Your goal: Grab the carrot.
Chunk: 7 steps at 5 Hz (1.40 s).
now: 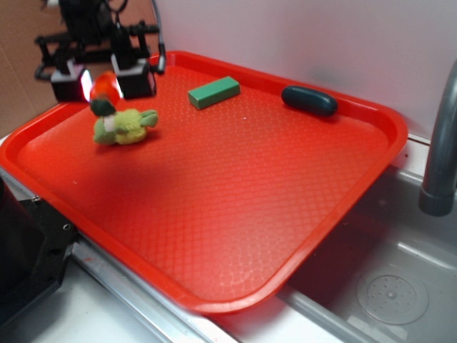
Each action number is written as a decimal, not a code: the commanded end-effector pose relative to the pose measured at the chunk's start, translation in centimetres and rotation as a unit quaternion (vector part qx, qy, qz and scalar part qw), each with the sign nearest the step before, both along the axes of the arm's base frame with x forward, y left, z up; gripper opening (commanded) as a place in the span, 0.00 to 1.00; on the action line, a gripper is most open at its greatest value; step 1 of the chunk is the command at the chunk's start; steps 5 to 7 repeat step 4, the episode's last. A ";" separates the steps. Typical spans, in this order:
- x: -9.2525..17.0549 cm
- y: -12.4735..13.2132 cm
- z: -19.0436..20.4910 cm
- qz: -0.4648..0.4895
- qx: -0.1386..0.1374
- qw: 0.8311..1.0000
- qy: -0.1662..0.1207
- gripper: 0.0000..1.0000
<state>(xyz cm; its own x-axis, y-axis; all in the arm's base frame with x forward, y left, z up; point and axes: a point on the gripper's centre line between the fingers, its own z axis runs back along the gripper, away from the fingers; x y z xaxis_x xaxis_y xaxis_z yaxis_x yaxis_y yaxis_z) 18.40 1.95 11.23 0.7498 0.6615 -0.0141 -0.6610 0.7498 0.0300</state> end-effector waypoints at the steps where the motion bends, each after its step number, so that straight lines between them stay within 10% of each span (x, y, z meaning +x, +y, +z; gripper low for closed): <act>1: 0.6 0.6 6.3 -0.155 0.005 0.987 -0.041 0.00; 3: -0.1 -0.7 9.0 -0.274 0.007 0.961 -0.038 0.00; 7: -0.5 -0.9 9.3 -0.271 -0.001 0.961 -0.049 0.00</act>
